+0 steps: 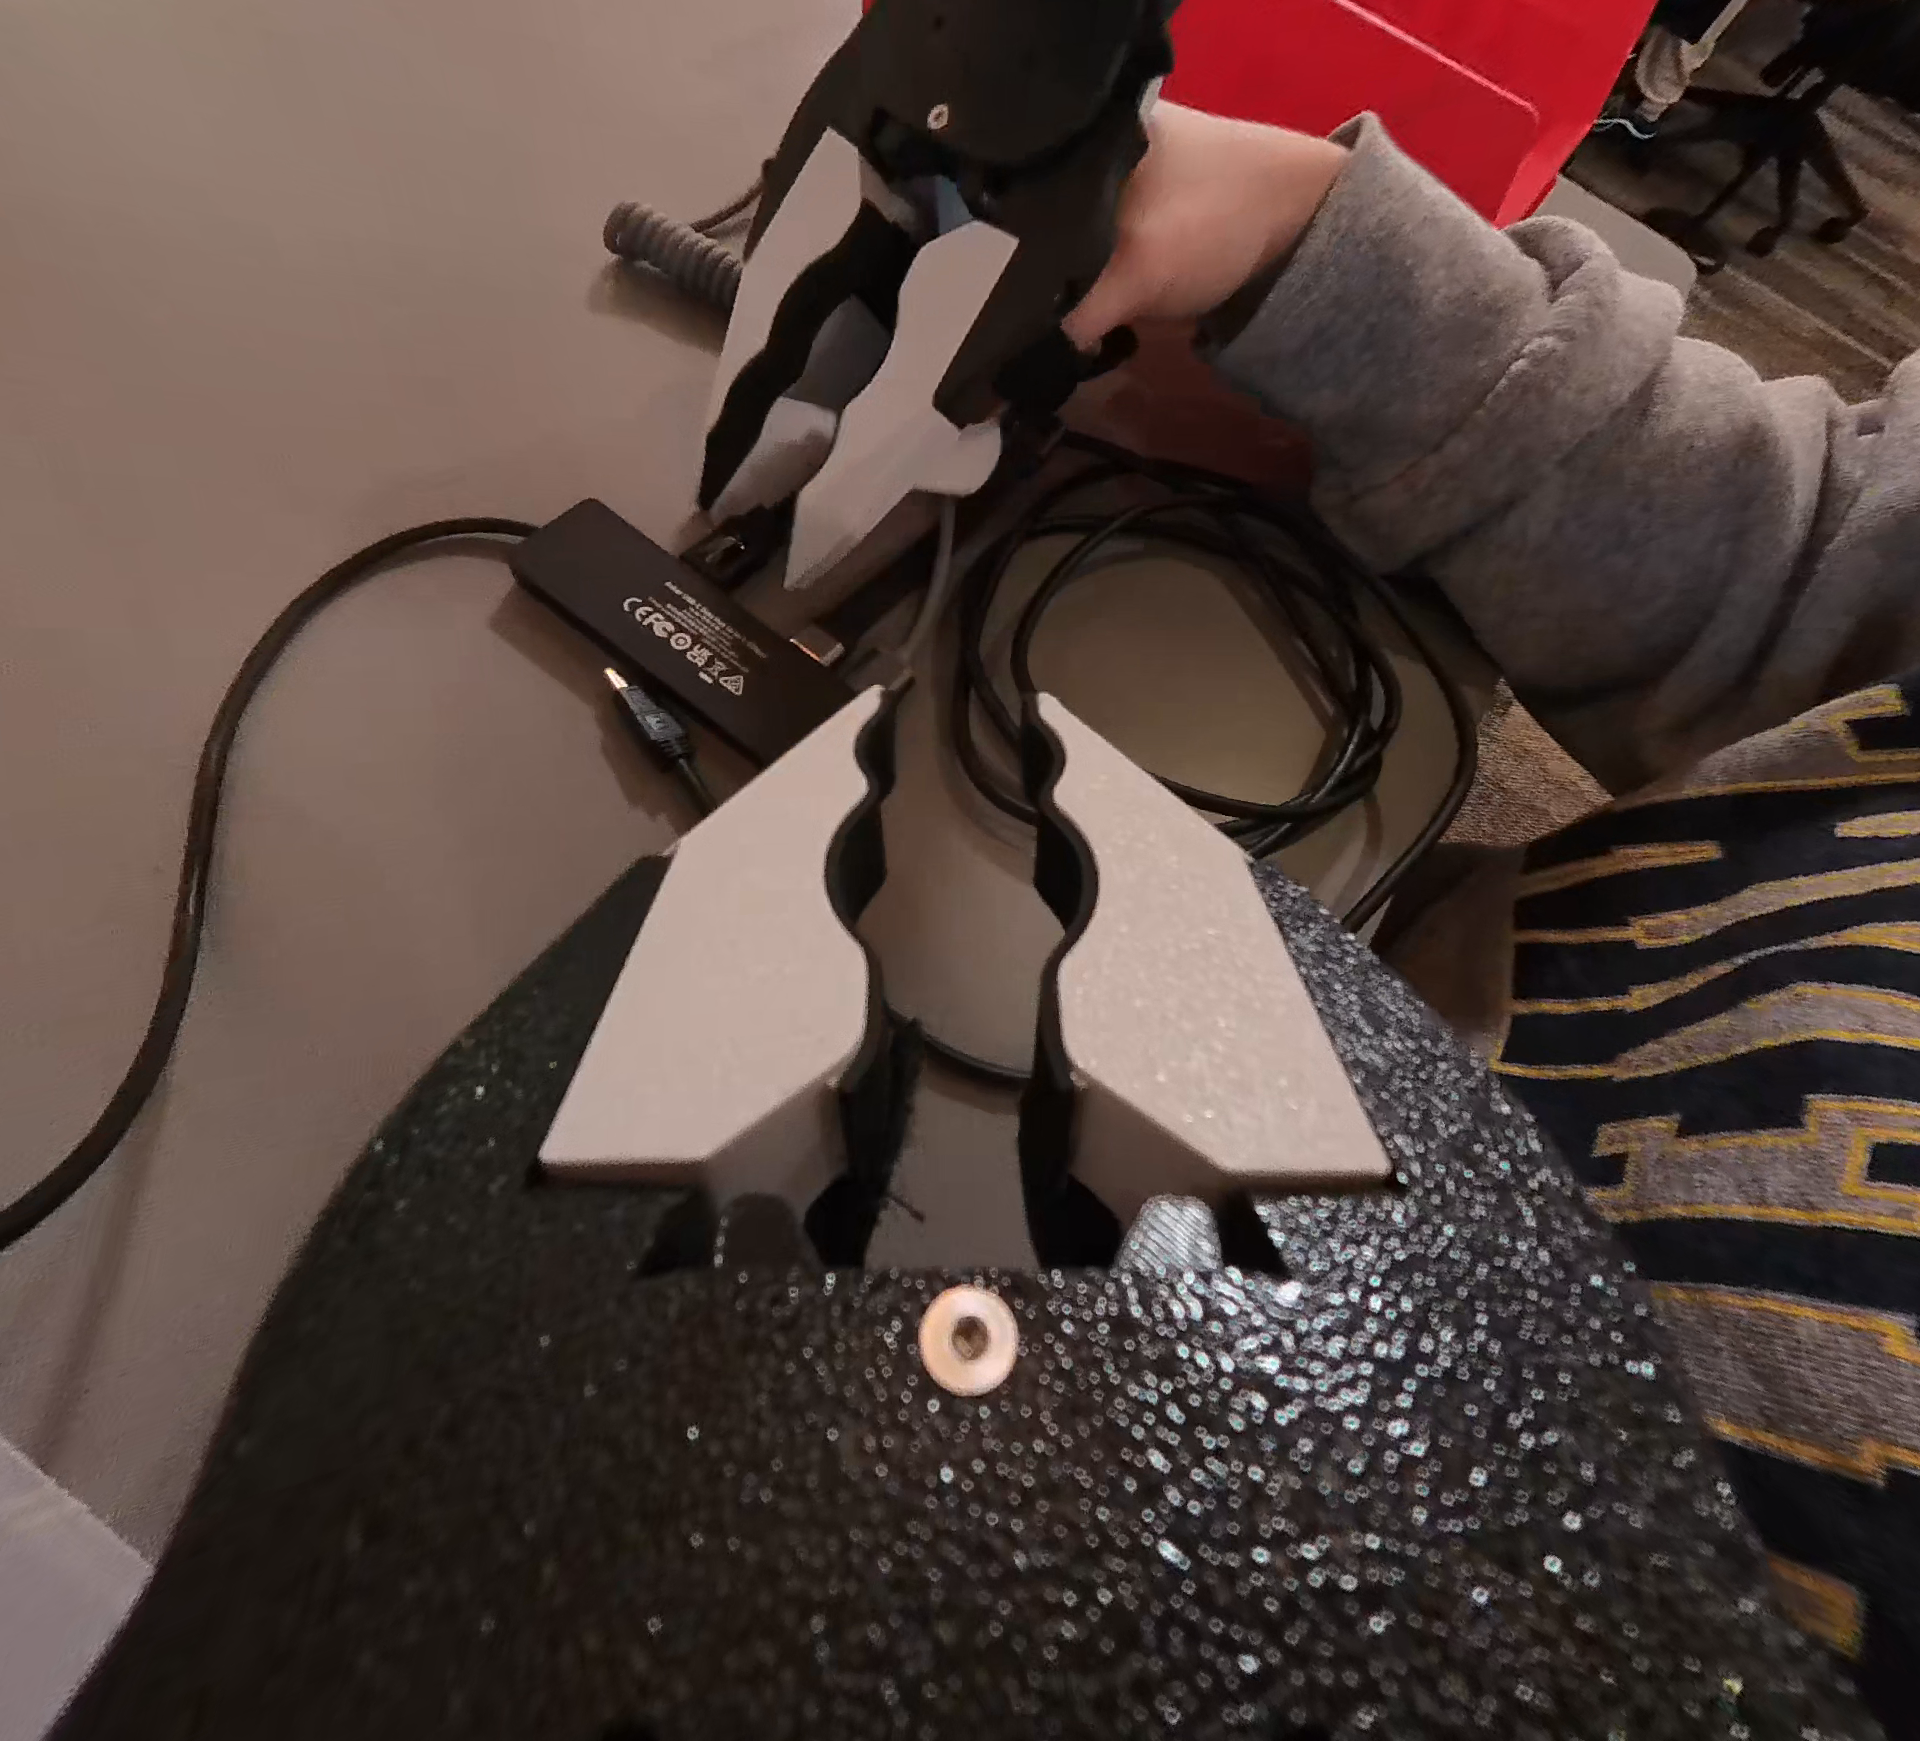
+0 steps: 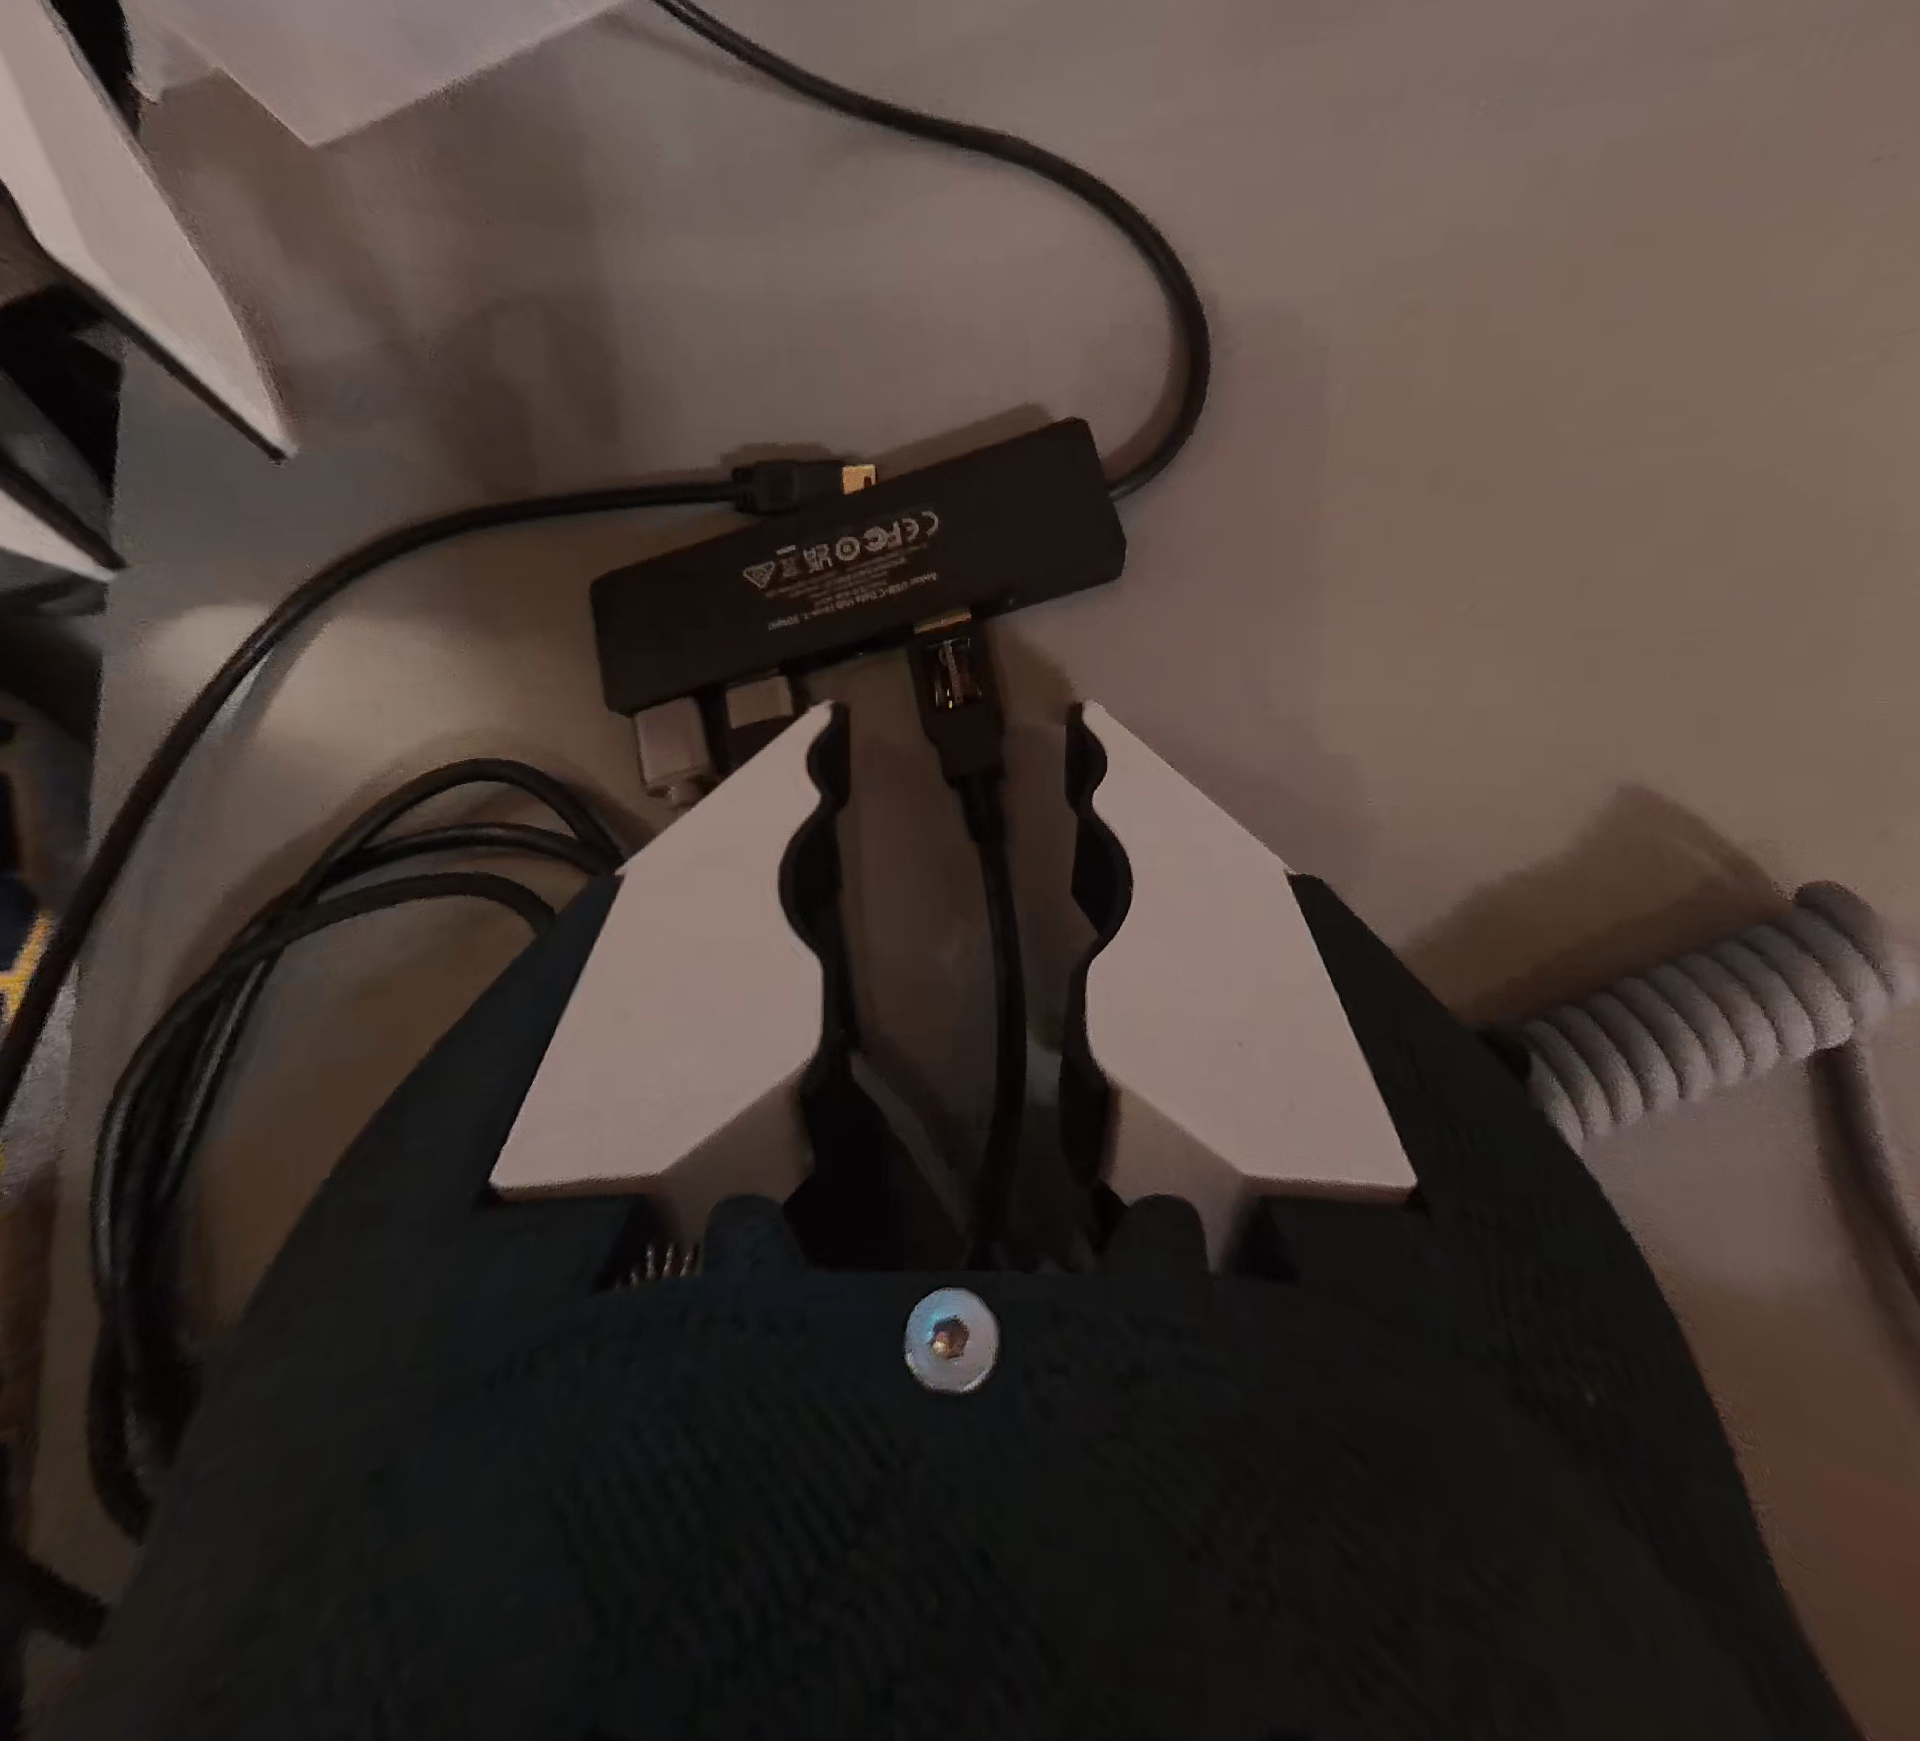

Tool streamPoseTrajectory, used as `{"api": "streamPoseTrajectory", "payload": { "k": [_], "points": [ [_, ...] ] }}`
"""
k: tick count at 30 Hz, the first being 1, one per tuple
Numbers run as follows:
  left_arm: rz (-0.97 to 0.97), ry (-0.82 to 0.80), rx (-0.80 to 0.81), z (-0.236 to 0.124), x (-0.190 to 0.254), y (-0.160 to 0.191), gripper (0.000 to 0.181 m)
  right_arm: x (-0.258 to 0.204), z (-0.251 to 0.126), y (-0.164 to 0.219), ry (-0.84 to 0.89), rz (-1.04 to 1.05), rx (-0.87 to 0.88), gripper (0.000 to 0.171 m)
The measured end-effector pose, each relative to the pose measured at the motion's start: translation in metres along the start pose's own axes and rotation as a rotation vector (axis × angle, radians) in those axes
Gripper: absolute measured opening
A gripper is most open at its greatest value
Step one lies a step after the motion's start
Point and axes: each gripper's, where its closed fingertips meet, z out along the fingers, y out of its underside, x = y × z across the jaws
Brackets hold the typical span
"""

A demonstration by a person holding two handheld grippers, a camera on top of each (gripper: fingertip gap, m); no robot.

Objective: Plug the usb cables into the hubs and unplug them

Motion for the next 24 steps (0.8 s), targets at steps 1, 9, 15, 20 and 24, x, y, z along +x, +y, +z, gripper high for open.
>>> {"api": "streamPoseTrajectory", "payload": {
  "k": [1,9,15,20,24],
  "points": [
    [0.002,-0.001,-0.001,0.001,0.0,0.0,0.022,-0.001,0.002,0.0,0.008,-0.022,-0.004,0.04],
    [0.178,-0.446,-0.031,-0.012,-0.064,-0.017,0.03,0.033,-0.014,-0.002,0.323,-0.173,-0.047,0.014],
    [0.664,-0.898,-0.445,-0.016,-0.127,-0.021,0.06,0.067,-0.043,0.007,0.505,-0.118,-0.022,0.014],
    [1.068,-1.089,-0.804,-0.009,-0.174,-0.036,0.076,0.068,-0.043,0.011,0.481,-0.098,-0.023,0.014],
    [0.883,-1.117,-0.851,-0.016,-0.194,-0.028,0.0,0.068,-0.044,0.013,0.473,-0.092,-0.031,0.014]
  ]
}}
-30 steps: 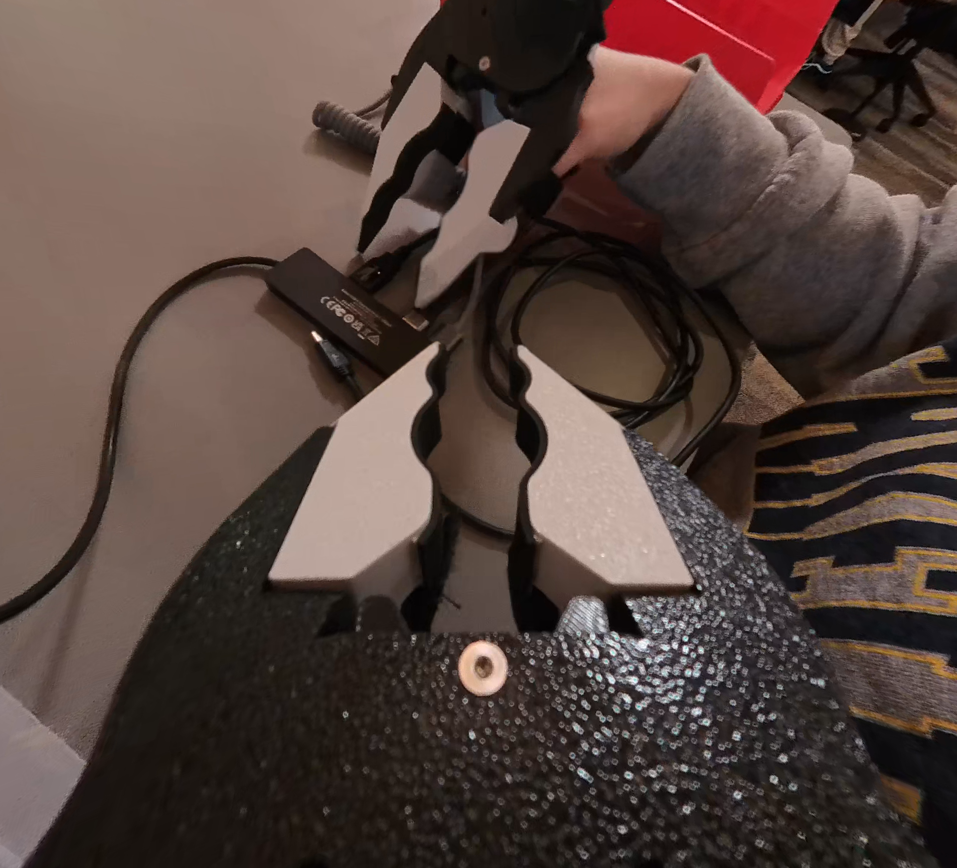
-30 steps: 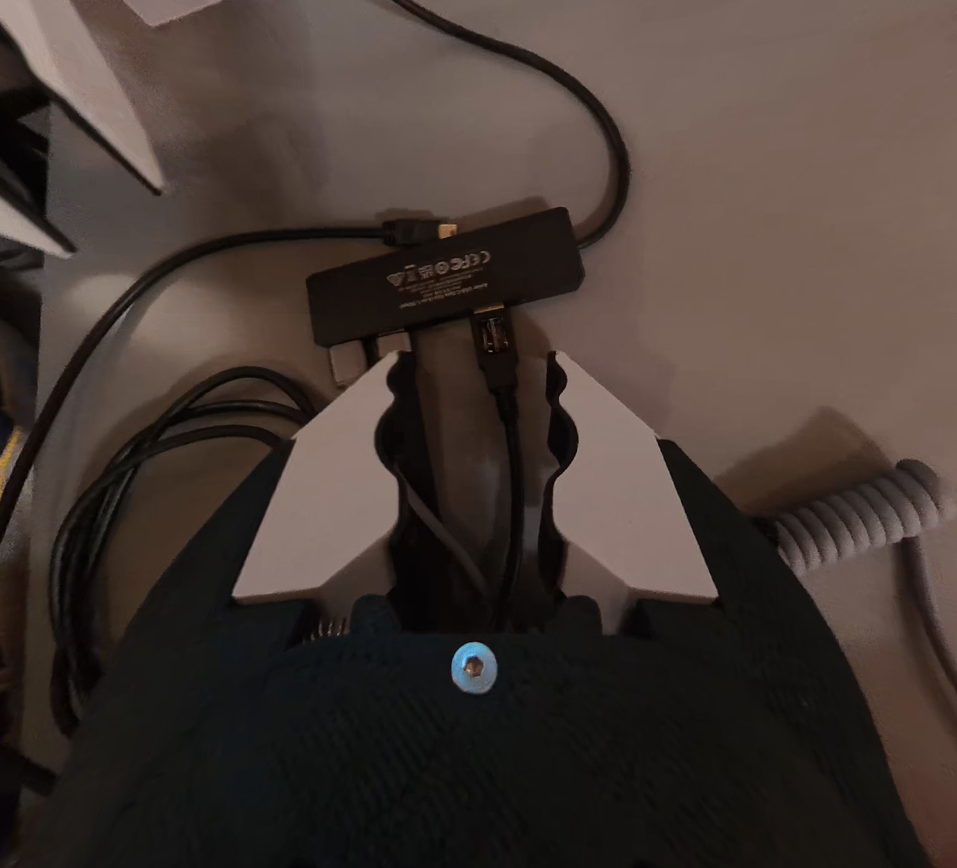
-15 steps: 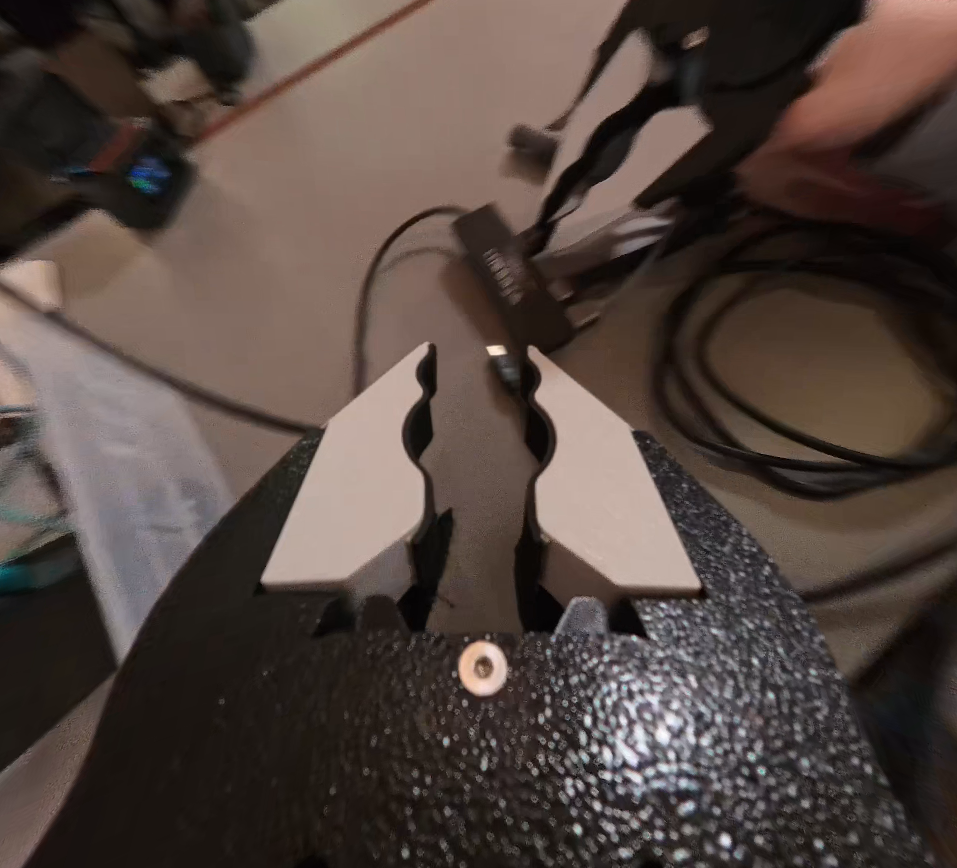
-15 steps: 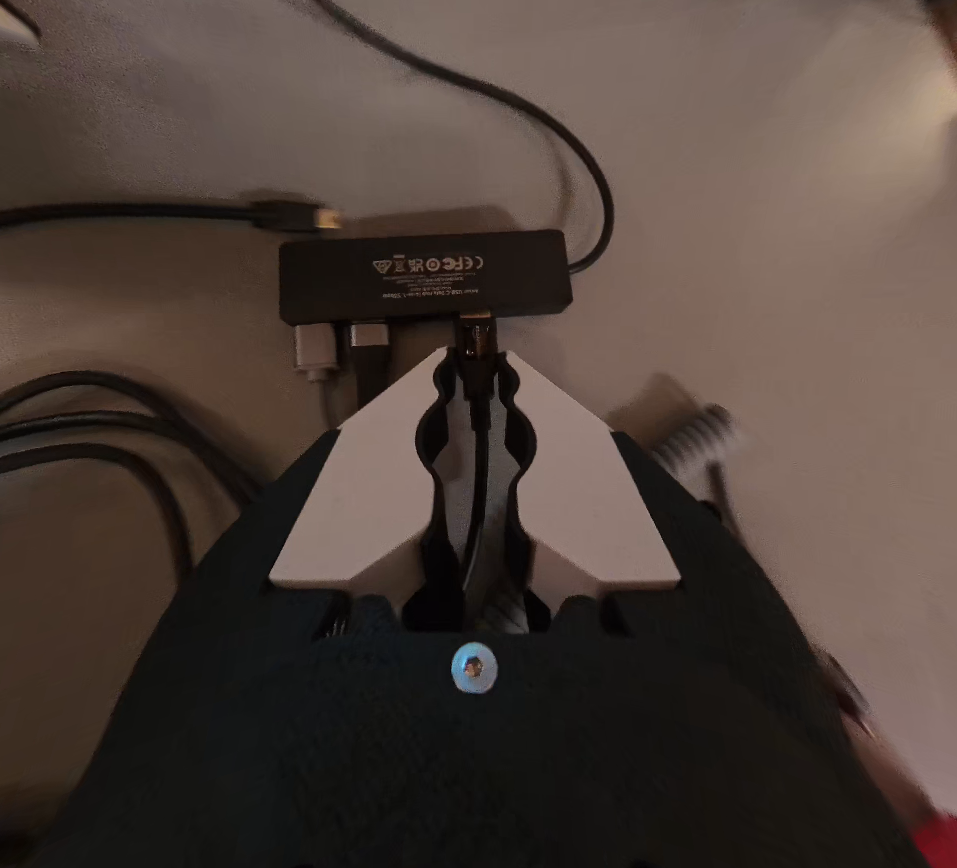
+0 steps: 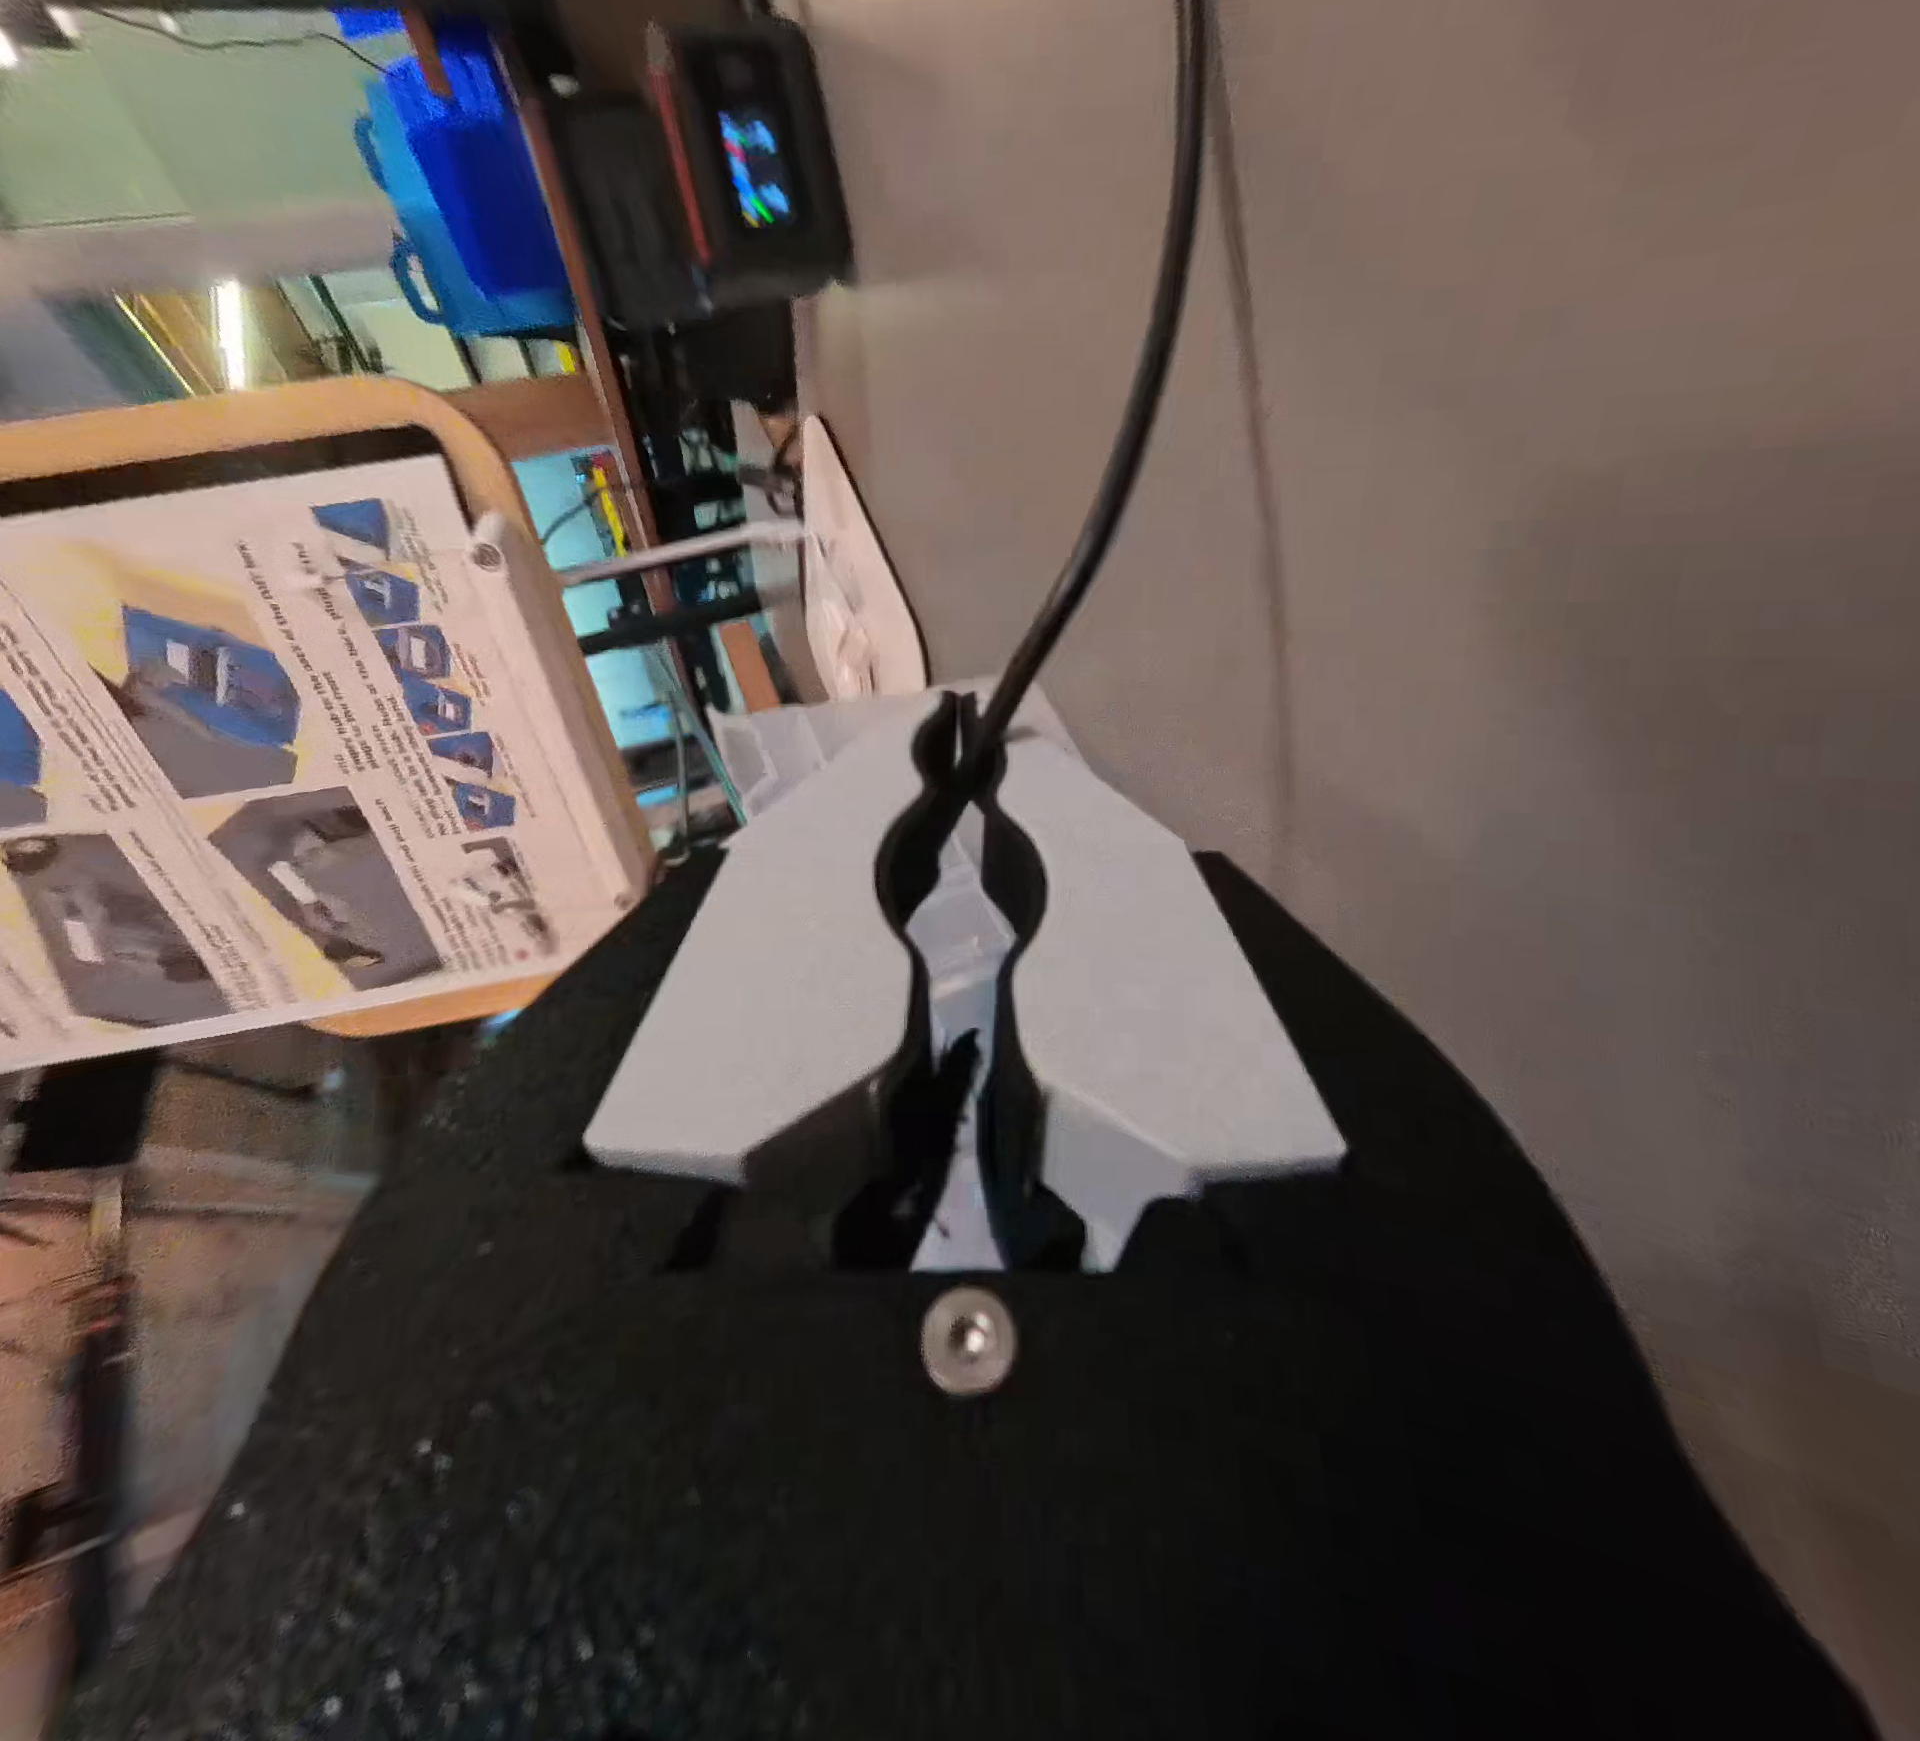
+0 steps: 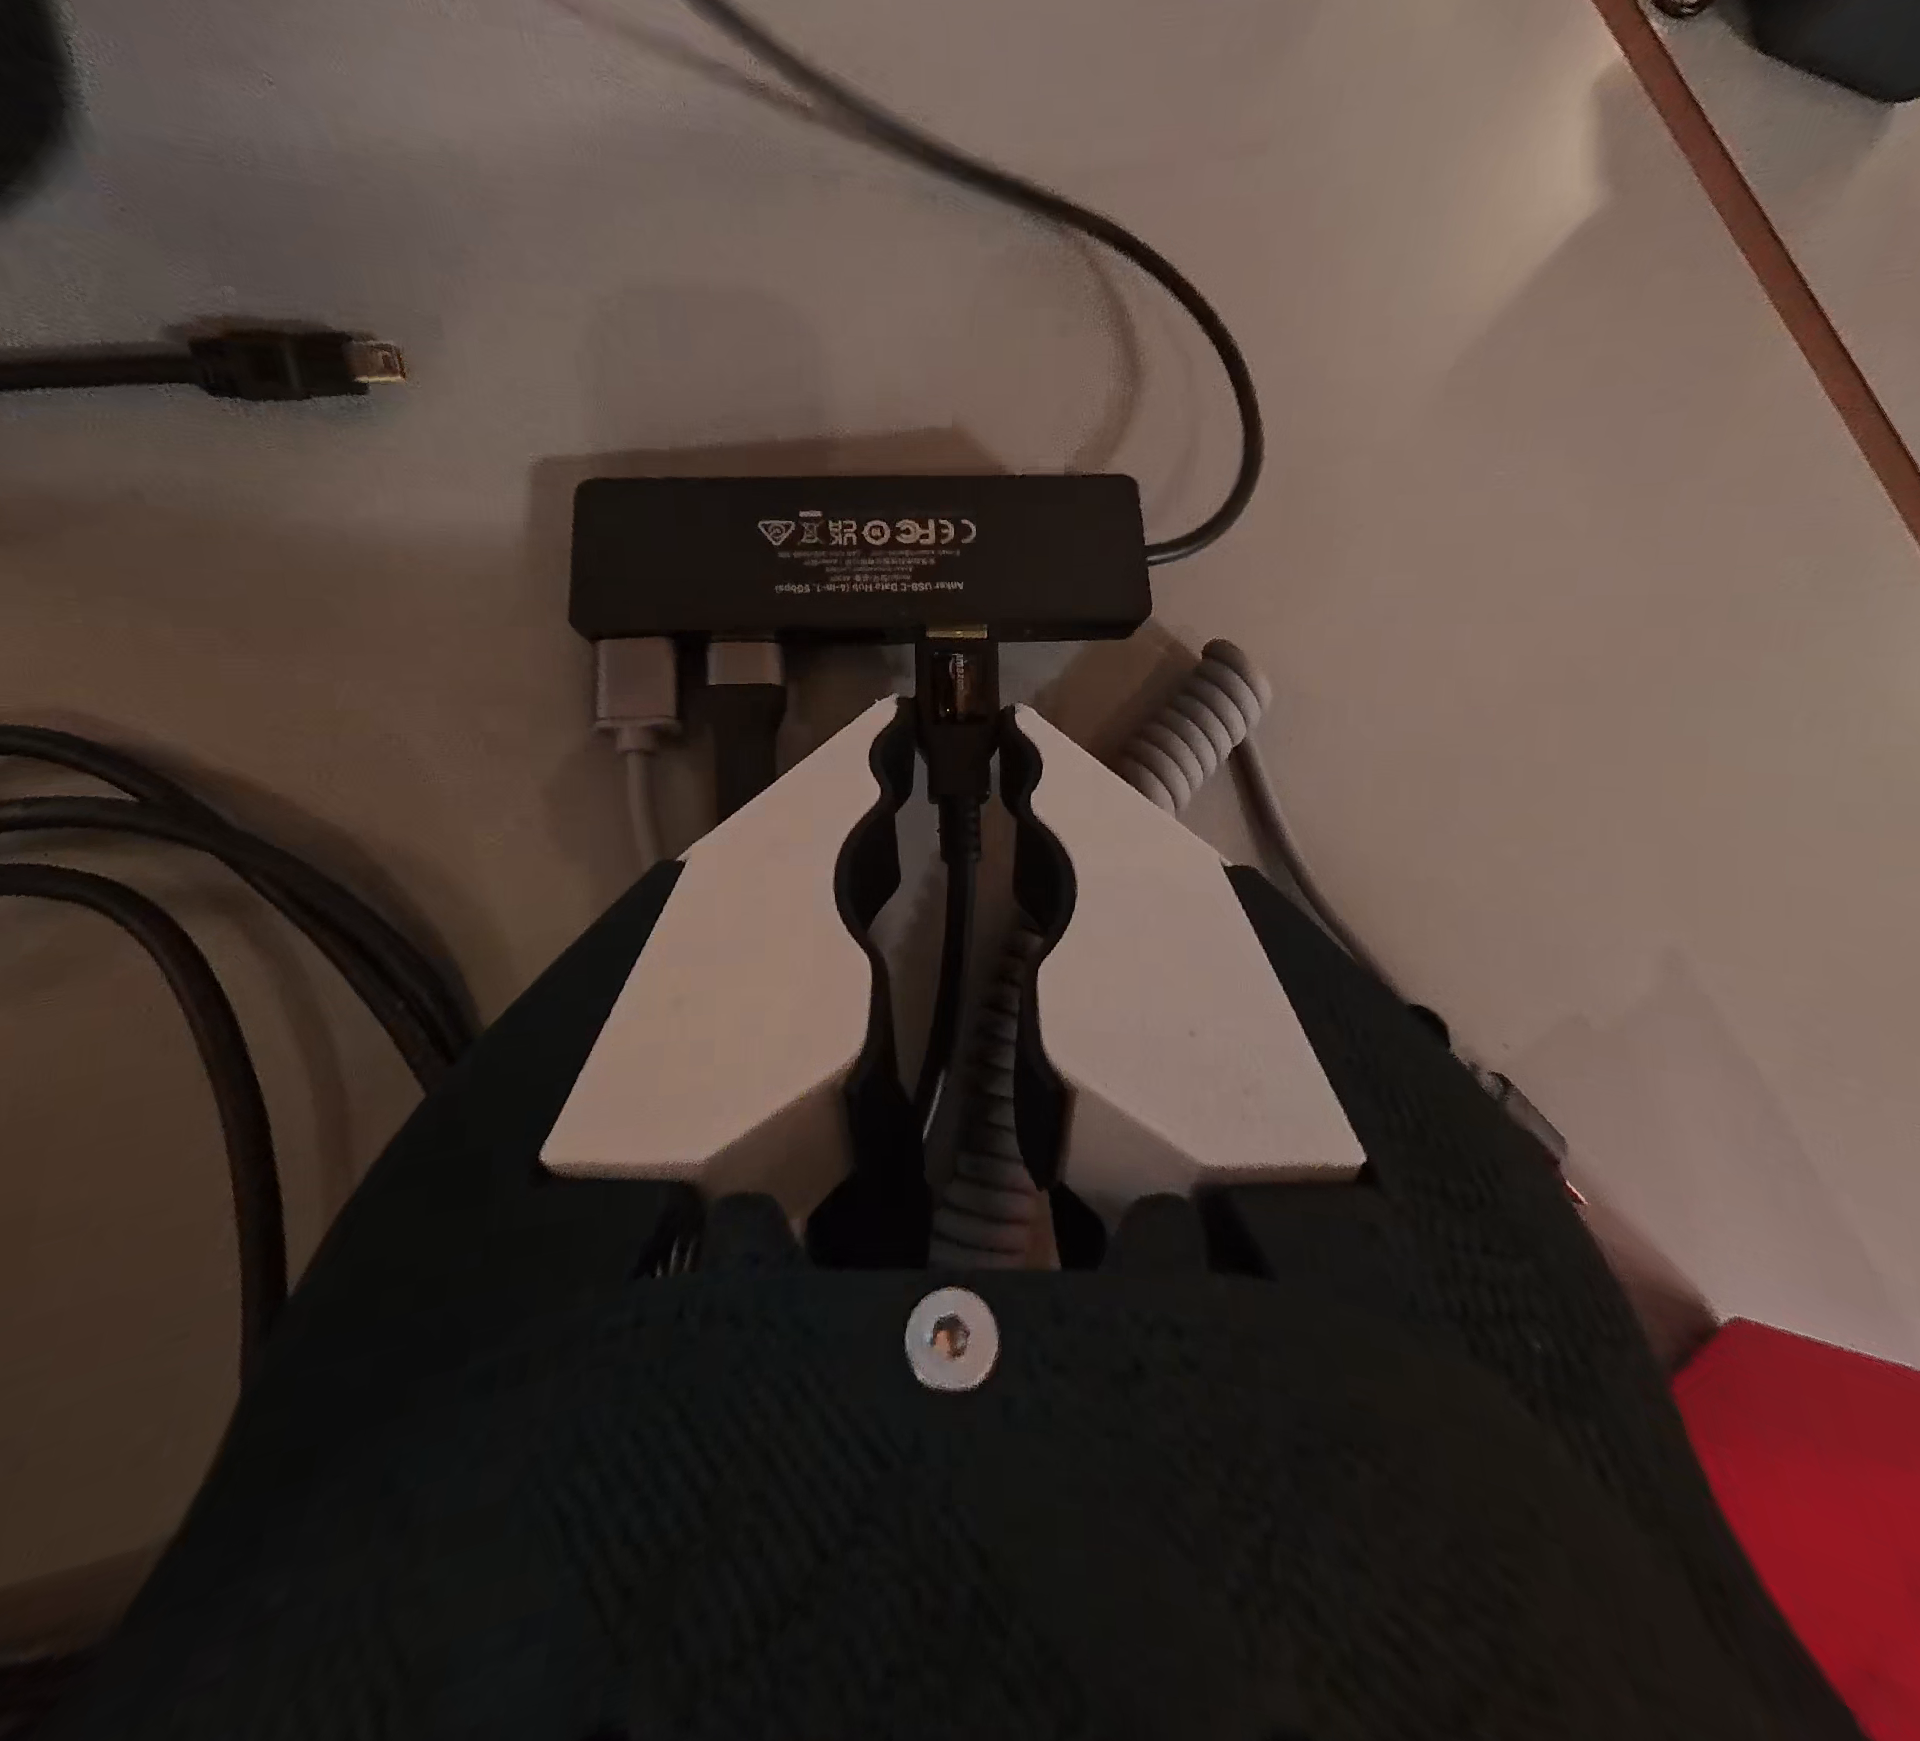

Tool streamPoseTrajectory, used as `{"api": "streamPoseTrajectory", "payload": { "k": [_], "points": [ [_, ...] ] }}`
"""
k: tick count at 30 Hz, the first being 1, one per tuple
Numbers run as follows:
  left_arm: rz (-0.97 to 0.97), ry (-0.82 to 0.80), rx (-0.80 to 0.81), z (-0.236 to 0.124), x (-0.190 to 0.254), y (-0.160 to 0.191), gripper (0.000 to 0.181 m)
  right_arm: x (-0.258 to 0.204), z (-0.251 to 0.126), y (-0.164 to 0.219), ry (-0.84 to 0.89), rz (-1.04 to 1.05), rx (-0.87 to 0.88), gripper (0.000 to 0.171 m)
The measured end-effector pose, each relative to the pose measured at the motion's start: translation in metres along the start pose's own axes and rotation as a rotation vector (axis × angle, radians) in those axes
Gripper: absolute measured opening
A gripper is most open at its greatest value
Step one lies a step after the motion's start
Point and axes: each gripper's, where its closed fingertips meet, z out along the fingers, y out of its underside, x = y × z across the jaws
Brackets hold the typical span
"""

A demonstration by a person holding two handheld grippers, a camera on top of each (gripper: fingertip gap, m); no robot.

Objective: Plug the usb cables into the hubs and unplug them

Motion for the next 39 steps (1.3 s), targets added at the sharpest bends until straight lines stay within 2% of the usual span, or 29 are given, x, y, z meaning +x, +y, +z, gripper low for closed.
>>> {"api": "streamPoseTrajectory", "payload": {
  "k": [3,7,10,13,17,19,22,26,28,30,32,34,36,39],
  "points": [
    [-0.138,-0.117,0.242,-0.033,-0.037,-0.043,0.0,-0.001,0.002,0.004,-0.014,0.009,-0.019,0.014],
    [-0.189,-0.242,0.59,-0.107,-0.079,-0.11,0.0,-0.004,0.006,0.008,-0.045,0.031,-0.02,0.015],
    [-0.229,-0.287,0.783,-0.149,-0.103,-0.14,0.0,-0.004,0.005,0.007,-0.052,0.043,-0.007,0.015],
    [-0.261,-0.273,0.86,-0.169,-0.126,-0.156,0.0,-0.005,0.005,0.006,-0.055,0.046,0.002,0.015],
    [-0.436,-0.055,1.085,-0.197,-0.136,-0.174,0.0,-0.004,0.001,0.001,-0.062,0.059,0.033,0.015],
    [-0.41,-0.132,1.065,-0.196,-0.146,-0.169,0.0,-0.003,0.0,0.001,-0.059,0.061,0.034,0.015],
    [-0.199,-0.385,0.886,-0.18,-0.162,-0.156,0.0,-0.004,0.002,0.002,-0.059,0.059,0.026,0.015],
    [-0.009,-0.495,0.692,-0.145,-0.183,-0.138,0.0,-0.005,0.005,0.003,-0.061,0.059,0.015,0.015],
    [0.19,-0.674,0.585,-0.149,-0.195,-0.132,0.0,-0.006,0.004,0.002,-0.068,0.065,0.025,0.015],
    [0.471,-0.842,0.541,-0.161,-0.19,-0.144,0.0,-0.006,0.005,0.003,-0.069,0.068,0.019,0.015],
    [0.63,-0.898,0.55,-0.166,-0.176,-0.156,0.0,-0.006,0.005,0.004,-0.063,0.061,0.011,0.015],
    [0.554,-0.781,0.605,-0.162,-0.164,-0.16,0.0,-0.006,0.005,0.004,-0.062,0.063,0.009,0.015],
    [0.344,-0.583,0.672,-0.154,-0.158,-0.155,0.0,-0.005,0.005,0.004,-0.061,0.068,0.009,0.015],
    [-0.129,-0.025,0.87,-0.149,-0.131,-0.151,0.0,-0.005,0.004,0.004,-0.062,0.07,0.014,0.015]
  ]
}}
